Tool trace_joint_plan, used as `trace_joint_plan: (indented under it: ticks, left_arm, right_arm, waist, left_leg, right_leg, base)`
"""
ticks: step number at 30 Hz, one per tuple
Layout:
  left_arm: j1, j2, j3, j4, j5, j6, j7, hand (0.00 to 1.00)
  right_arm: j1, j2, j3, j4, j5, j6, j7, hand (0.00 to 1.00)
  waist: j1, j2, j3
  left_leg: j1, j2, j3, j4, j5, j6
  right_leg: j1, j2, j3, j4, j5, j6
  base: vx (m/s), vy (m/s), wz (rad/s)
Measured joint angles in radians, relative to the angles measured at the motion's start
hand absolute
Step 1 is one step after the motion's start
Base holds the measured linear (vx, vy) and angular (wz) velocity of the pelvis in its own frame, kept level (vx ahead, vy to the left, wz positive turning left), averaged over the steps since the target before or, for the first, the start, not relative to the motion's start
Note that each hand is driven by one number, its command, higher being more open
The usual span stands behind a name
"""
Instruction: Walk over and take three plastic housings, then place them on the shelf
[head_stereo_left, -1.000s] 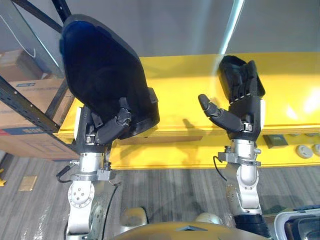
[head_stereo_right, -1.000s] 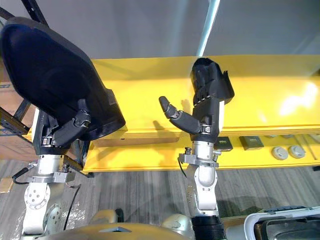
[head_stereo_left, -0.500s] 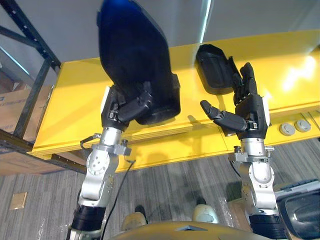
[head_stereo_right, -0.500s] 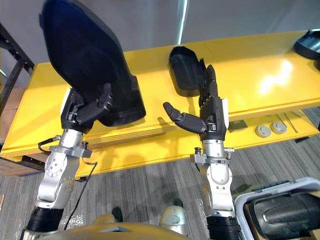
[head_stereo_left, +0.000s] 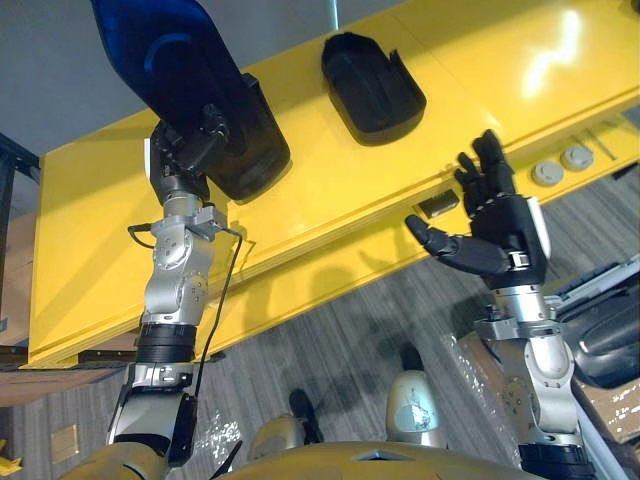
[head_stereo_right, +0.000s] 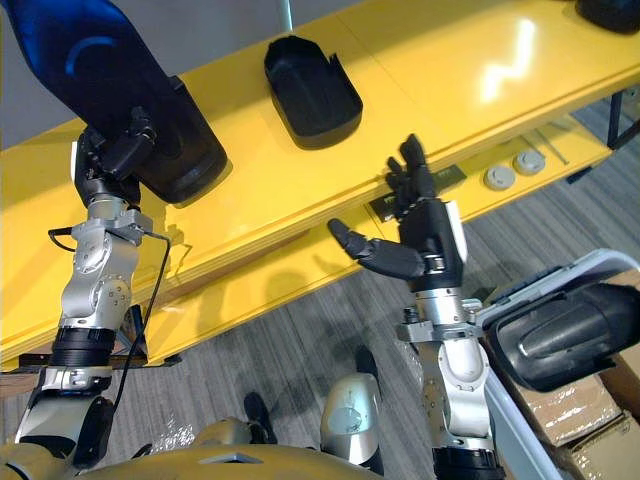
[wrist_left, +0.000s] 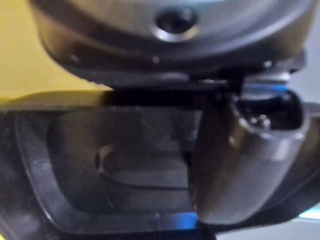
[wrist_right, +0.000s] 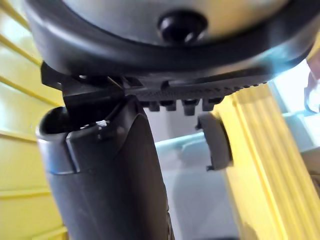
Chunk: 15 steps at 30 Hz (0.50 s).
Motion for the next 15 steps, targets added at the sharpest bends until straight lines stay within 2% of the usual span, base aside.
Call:
trace_joint_plan:
  ticks: [3,7,10,15]
  left_arm:
    - [-0.012,0.006,0.0,-0.001,-0.03,0.007,0.006,0.0]
    - [-0.03,0.014,0.005,-0.005,-0.081,0.004,0.019,0.0]
    - [-0.03,0.014,0.004,-0.013,-0.114,-0.01,0.012,0.0]
    - [-0.038,0.013,-0.018,-0.026,-0.136,0.016,0.0,0.0]
  right_arm:
    - [0.009,-0.003,0.057,-0.026,0.0,0.023,0.018,1.0]
    - [0.01,-0.029,0.132,-0.101,0.015,0.036,0.051,1.0]
    - [0.001,-0.039,0.195,-0.128,0.035,0.061,0.074,1.0]
    - [-0.011,-0.039,0.289,-0.159,0.033,0.101,0.068,1.0]
  waist:
    - [0.003,-0.001,0.005]
    - [0.008,-0.002,0.048]
    - [0.015,-0.004,0.049]
    - [0.033,-0.013,0.074]
  left_leg:
    - [-0.011,-0.001,-0.001,0.001,0.006,-0.002]
    - [-0.016,-0.008,-0.004,0.005,0.013,-0.003]
    - [-0.051,-0.012,-0.013,0.021,0.014,-0.003]
    - [-0.084,-0.013,-0.032,0.042,0.016,-0.005]
  right_leg:
    - [-0.032,0.0,0.006,0.043,-0.018,-0.003]
    - [-0.059,-0.01,0.009,0.107,-0.052,-0.001]
    - [-0.102,-0.019,0.008,0.149,-0.068,-0.001]
    - [-0.127,-0.032,-0.01,0.19,-0.088,-0.003]
  base:
    - [-0.05,-0.048,0.02]
    - [-0.07,-0.036,0.06]
    - [-0.04,-0.033,0.12]
    - [-0.02,-0.029,0.15]
